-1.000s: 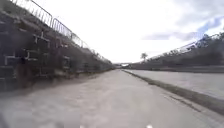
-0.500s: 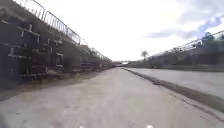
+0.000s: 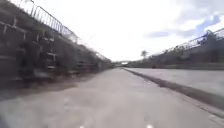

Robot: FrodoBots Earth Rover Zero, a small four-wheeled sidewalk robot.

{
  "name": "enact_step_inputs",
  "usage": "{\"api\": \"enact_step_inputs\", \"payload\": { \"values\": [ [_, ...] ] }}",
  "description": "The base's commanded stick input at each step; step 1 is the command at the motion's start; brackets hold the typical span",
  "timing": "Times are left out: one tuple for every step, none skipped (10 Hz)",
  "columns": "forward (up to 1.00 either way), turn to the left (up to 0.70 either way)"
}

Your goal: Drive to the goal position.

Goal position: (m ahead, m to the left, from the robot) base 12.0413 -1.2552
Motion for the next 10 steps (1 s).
{"api": "enact_step_inputs", "payload": {
  "values": [
    [1.00,0.00],
    [1.00,0.00],
    [1.00,0.00],
    [1.00,0.00],
    [1.00,0.00],
    [1.00,0.00],
    [1.00,0.00],
    [1.00,0.00],
    [1.00,0.00],
    [1.00,0.00]
  ]
}}
